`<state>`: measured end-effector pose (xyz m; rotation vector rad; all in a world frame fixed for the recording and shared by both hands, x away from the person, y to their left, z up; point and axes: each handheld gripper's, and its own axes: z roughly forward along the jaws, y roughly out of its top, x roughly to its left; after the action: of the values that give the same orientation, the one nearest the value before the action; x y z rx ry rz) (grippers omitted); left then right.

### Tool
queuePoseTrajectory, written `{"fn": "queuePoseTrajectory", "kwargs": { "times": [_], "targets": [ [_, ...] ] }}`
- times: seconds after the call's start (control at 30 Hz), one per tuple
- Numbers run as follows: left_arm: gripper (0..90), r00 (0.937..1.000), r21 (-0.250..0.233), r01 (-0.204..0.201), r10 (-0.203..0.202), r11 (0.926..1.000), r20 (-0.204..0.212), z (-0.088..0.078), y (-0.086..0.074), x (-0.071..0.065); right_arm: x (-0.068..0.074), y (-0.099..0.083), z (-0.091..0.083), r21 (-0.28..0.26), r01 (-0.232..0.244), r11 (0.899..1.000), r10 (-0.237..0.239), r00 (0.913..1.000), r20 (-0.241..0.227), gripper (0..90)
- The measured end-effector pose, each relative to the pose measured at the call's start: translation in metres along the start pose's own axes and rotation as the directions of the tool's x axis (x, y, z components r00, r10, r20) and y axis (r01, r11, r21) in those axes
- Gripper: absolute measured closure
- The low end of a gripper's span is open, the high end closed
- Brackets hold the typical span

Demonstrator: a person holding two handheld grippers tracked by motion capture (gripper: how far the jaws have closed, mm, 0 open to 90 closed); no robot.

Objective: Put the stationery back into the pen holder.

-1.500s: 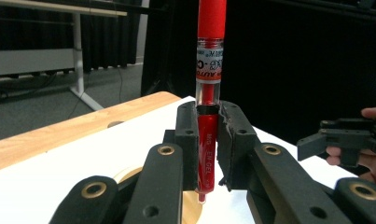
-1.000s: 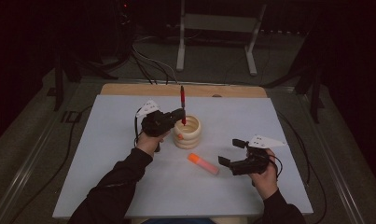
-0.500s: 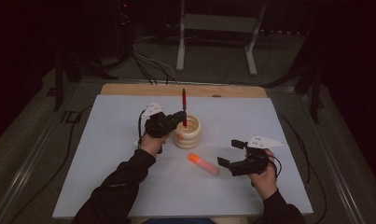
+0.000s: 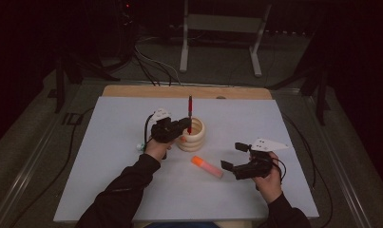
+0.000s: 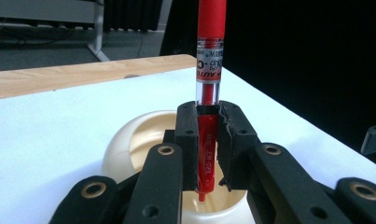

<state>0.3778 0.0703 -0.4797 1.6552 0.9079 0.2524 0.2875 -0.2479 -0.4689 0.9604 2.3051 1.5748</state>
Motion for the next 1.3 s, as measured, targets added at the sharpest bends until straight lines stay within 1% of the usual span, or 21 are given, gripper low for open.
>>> {"fn": "queuePoseTrajectory", "kwargs": {
  "times": [0.07,0.13,0.17,0.23,0.33,0.37,0.5,0.6,0.67,0.83,0.9,0.93,0.97,1.0,1.03,1.07,1.1,1.17,1.2,1.27,1.3],
  "targets": [
    [80.0,1.0000,0.005,0.002,-0.002,1.0000,0.000,0.000,0.000,0.000,0.000,0.000,0.000,0.001,-0.003,1.000,0.003,1.0000,-0.001,2.3],
    [80.0,0.9999,0.026,0.004,-0.004,0.9997,-0.010,0.001,0.000,-0.001,0.000,0.000,0.000,0.001,-0.004,1.000,0.004,1.0000,-0.002,2.3],
    [80.0,1.0000,0.026,0.009,-0.009,0.9996,-0.005,0.002,0.000,-0.001,0.000,0.000,0.000,0.001,-0.003,1.000,0.003,1.0000,-0.001,2.3],
    [79.9,0.9999,0.033,0.000,0.000,0.9994,-0.014,0.003,-0.001,-0.001,0.000,0.000,0.000,0.002,-0.002,1.000,0.002,1.0000,-0.002,2.4],
    [79.9,1.0000,0.043,0.002,-0.002,0.9991,-0.010,0.005,-0.001,-0.001,0.000,0.000,0.001,0.004,-0.002,1.000,0.002,1.0000,-0.002,2.4],
    [79.9,0.9999,0.059,-0.004,0.005,0.9982,-0.016,0.006,-0.002,-0.001,0.000,-0.001,0.001,0.006,-0.002,1.000,0.002,1.0000,-0.001,2.4],
    [79.9,0.9998,0.070,0.001,0.000,0.9976,-0.020,0.009,-0.002,-0.001,0.000,0.000,0.001,0.006,-0.002,1.000,0.002,1.0000,-0.003,2.3],
    [80.2,0.9995,0.075,0.003,-0.001,0.9972,-0.032,0.010,-0.002,-0.002,0.000,0.000,0.001,0.006,-0.004,1.000,0.004,1.0000,-0.002,2.3],
    [80.3,0.9986,0.094,0.009,-0.004,0.9955,-0.052,0.011,-0.001,-0.002,0.000,0.000,0.001,0.006,-0.003,1.000,0.003,1.0000,-0.002,2.4],
    [80.1,0.9986,0.088,-0.006,0.010,0.9961,-0.053,0.011,0.000,-0.004,0.000,0.000,0.001,0.006,-0.005,1.000,0.005,1.0000,-0.006,2.3],
    [79.7,0.9992,0.071,-0.010,0.013,0.9974,-0.037,0.009,0.001,-0.005,0.000,0.000,0.000,0.004,-0.005,1.000,0.006,1.0000,-0.006,2.4],
    [72.2,0.9992,0.066,-0.017,0.019,0.9977,-0.036,0.008,0.002,-0.006,0.000,0.000,0.000,0.002,-0.007,1.000,0.007,0.9999,-0.008,2.4],
    [71.6,0.9994,0.051,-0.022,0.024,0.9984,-0.023,0.007,0.002,-0.007,0.000,0.000,0.000,0.001,-0.006,1.000,0.006,0.9999,-0.008,2.4],
    [68.9,0.9989,0.044,-0.040,0.041,0.9982,-0.023,0.005,0.004,-0.009,0.000,0.000,0.000,0.000,-0.007,1.000,0.007,0.9999,-0.009,2.3],
    [64.8,0.9989,0.035,-0.043,0.044,0.9984,-0.015,0.003,0.005,-0.011,0.000,0.000,0.000,-0.001,-0.008,1.000,0.008,0.9999,-0.012,2.4],
    [61.4,0.9990,0.023,-0.045,0.044,0.9988,0.005,0.001,0.007,-0.011,0.000,0.000,0.000,-0.002,-0.007,1.000,0.007,0.9999,-0.011,2.4],
    [58.2,0.9985,0.016,-0.055,0.055,0.9984,0.001,-0.001,0.008,-0.013,0.000,0.000,0.000,-0.003,-0.009,1.000,0.009,0.9999,-0.012,2.4],
    [51.9,0.9975,0.012,-0.068,0.067,0.9976,0.023,-0.004,0.012,-0.014,-0.001,0.000,0.000,-0.012,-0.017,1.000,0.017,0.9995,-0.028,2.4],
    [47.8,0.9971,0.013,-0.074,0.074,0.9972,0.016,-0.006,0.014,-0.015,-0.001,0.000,0.000,-0.016,-0.020,1.000,0.019,0.9993,-0.031,2.4],
    [43.2,0.9956,0.010,-0.089,0.089,0.9960,0.031,-0.009,0.016,-0.016,-0.002,0.000,-0.001,-0.019,-0.016,1.000,0.015,0.9994,-0.030,2.4],
    [39.6,0.9951,0.011,-0.095,0.095,0.9954,0.027,-0.011,0.018,-0.017,-0.001,0.000,-0.001,-0.018,-0.013,1.000,0.012,0.9995,-0.030,2.4]
  ]
}}
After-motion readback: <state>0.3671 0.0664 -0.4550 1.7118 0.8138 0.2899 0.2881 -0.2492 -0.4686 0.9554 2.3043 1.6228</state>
